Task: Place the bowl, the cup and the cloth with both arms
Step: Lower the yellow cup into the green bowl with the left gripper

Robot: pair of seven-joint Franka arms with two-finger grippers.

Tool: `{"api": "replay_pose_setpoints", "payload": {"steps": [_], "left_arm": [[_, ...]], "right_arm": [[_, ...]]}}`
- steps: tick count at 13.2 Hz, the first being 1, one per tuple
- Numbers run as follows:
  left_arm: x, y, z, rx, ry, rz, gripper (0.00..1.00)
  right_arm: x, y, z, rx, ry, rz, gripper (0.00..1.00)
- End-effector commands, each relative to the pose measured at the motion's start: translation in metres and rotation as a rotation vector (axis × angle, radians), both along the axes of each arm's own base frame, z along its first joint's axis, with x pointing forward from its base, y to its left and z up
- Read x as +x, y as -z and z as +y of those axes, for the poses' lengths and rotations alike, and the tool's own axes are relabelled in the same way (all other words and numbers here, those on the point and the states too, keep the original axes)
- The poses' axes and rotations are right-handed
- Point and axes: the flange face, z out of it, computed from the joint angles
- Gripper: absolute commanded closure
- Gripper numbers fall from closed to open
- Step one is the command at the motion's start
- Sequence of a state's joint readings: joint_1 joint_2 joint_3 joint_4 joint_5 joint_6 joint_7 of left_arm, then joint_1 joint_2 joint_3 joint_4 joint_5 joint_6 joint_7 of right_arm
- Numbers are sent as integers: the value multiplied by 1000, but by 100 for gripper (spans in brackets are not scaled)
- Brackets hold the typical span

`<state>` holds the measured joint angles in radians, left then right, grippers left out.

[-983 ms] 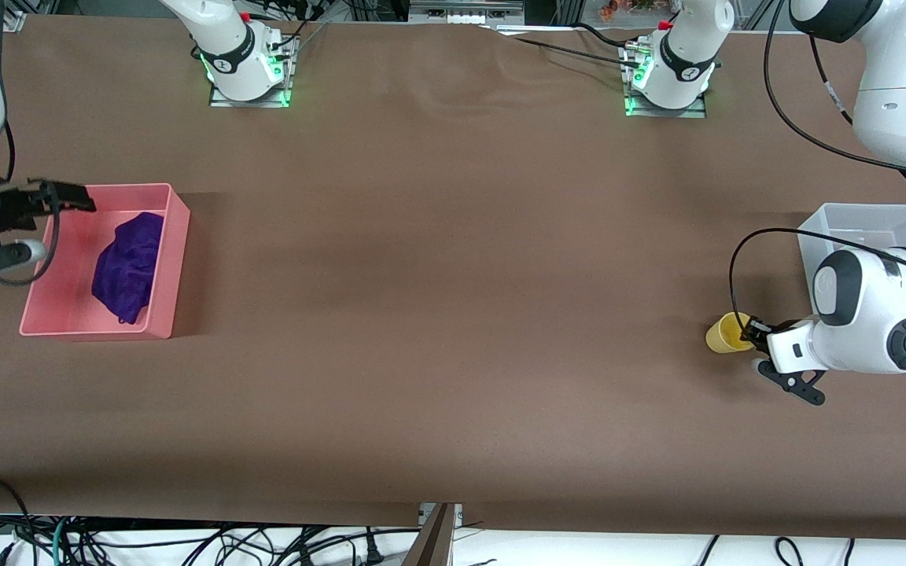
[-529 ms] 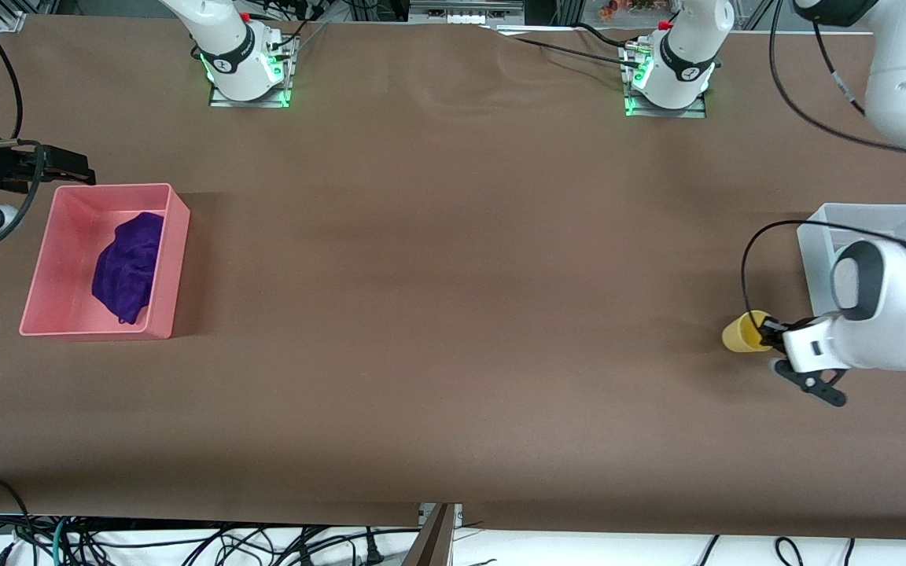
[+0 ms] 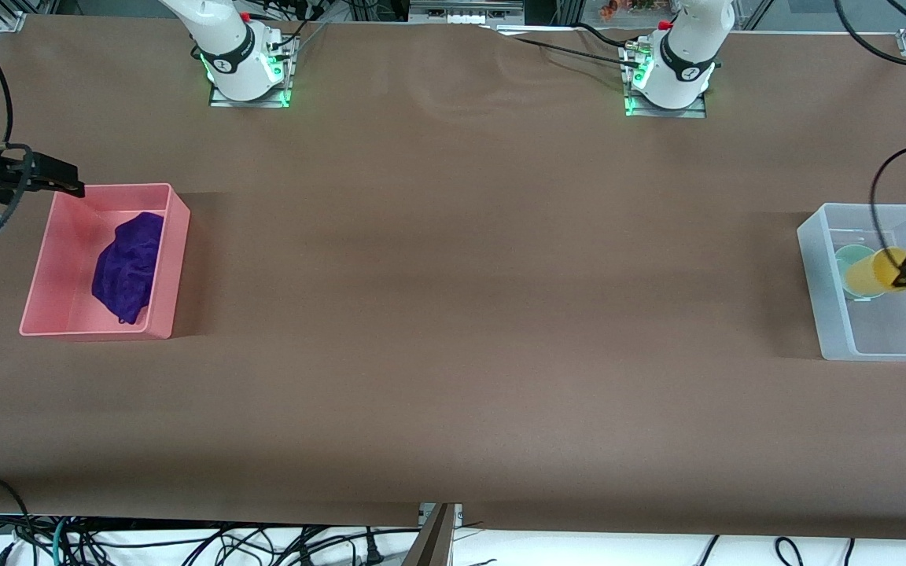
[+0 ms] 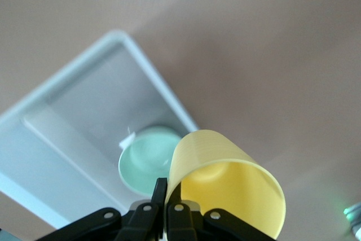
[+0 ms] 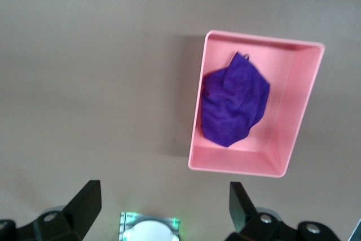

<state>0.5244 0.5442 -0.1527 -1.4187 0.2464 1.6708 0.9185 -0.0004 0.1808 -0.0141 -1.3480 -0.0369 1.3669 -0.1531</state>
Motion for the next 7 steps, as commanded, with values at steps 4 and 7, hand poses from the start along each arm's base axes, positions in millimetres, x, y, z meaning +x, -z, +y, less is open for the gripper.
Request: {"api": "replay_pose_setpoints", "payload": {"steps": [4,7], "left_arm": [[-24,91,63,-51,82,-28,100],[-26,99,67,-69,62,-29,26]], "right_arm": [[-10,-27,-12,-16,30,-61,0],[-8,-23,-12,-11,71,-50,0]]}}
